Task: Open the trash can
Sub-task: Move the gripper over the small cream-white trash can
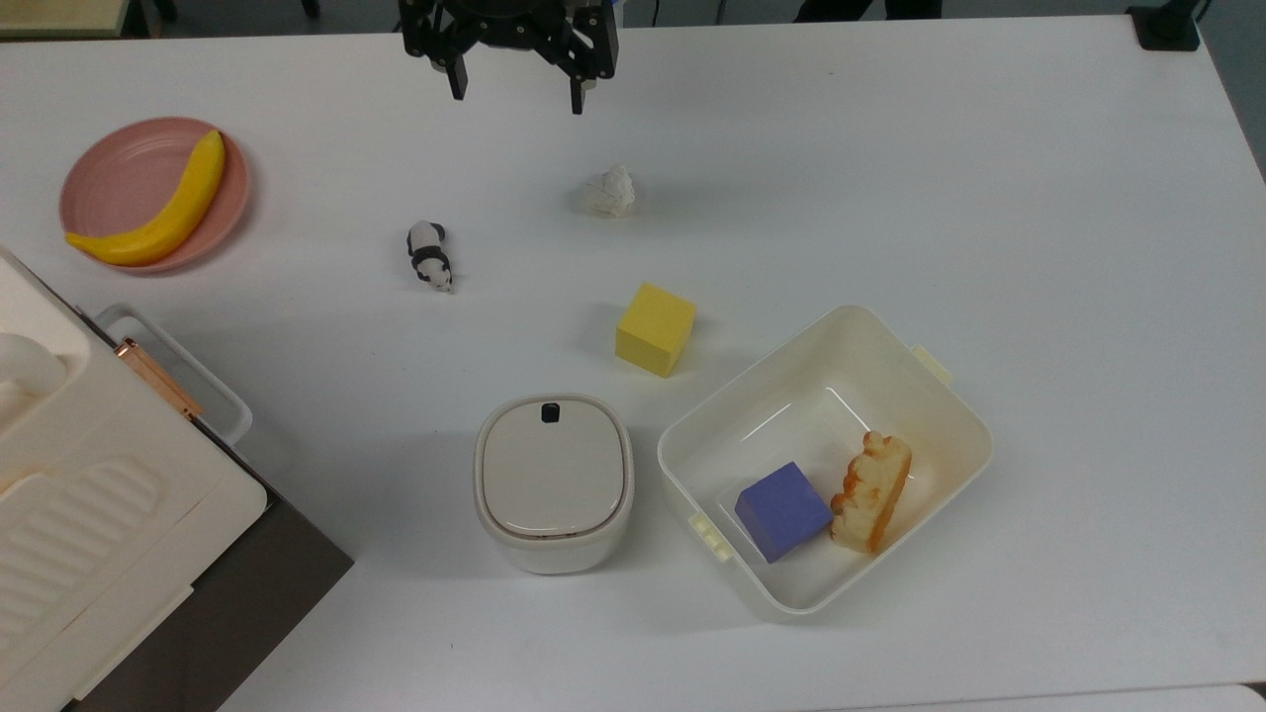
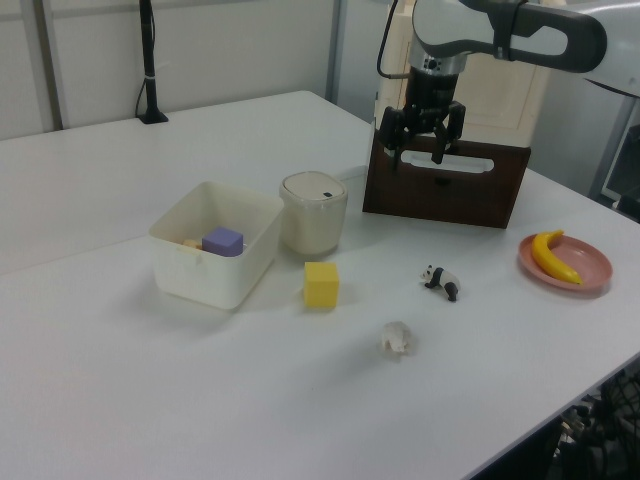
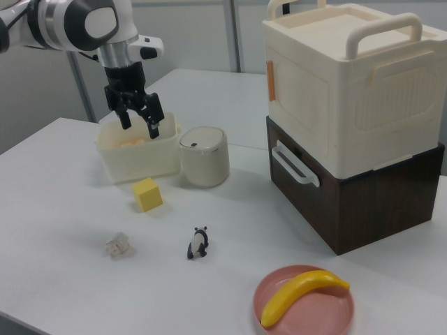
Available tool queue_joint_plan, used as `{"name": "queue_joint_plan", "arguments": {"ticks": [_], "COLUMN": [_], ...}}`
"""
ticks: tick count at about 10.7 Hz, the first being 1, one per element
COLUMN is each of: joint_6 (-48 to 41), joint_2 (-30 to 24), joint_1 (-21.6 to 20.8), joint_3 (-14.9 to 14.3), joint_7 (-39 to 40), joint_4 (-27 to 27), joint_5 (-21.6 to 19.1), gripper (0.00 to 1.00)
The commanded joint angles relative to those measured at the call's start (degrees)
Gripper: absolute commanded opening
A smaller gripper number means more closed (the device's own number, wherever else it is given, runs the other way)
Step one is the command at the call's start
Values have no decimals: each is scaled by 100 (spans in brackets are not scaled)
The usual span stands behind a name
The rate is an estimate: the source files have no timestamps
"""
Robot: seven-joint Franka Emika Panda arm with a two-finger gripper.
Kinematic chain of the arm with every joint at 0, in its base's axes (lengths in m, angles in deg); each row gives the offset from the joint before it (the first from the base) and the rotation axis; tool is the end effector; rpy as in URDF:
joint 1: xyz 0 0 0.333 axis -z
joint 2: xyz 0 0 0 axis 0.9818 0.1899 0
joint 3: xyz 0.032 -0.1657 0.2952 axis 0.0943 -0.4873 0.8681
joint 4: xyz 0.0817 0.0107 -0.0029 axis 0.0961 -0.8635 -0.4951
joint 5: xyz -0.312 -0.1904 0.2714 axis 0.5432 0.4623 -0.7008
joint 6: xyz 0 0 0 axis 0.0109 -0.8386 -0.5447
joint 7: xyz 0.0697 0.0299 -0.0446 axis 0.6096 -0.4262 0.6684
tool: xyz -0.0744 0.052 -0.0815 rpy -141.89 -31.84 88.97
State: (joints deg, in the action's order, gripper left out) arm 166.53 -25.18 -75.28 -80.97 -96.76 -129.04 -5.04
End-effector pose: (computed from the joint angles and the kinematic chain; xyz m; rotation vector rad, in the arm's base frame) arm 0.6525 0.0108 0.5873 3.1298 -0.2006 0.0273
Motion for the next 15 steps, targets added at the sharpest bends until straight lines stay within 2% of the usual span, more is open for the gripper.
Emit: {"name": "queue_joint_plan", "arguments": {"ticks": [1,3,5,8,9,10,11,12,14,15], "joint_6": [158,876,1527,2073,2501,3080,3686,4301,5166,5352], "joint_2": [130,87,131,358,464,560,692,902,1315,1526], "joint_1": [-234,-385,-535,-562,-562,-553,-553,-535,-509,-518], "joint_3": [68,68,68,68,59,51,42,42,-19,-124], "joint_7": [172,93,58,-127,-249,-398,-348,-391,-400,-400], "joint_4": [-324,-841,-1132,-1204,-1169,-1151,-1151,-1055,-827,-652], "joint_5": [-44,-44,-52,-44,-44,-18,78,393,545,580], "gripper": [100,100,100,100,94,83,54,27,21,14]}}
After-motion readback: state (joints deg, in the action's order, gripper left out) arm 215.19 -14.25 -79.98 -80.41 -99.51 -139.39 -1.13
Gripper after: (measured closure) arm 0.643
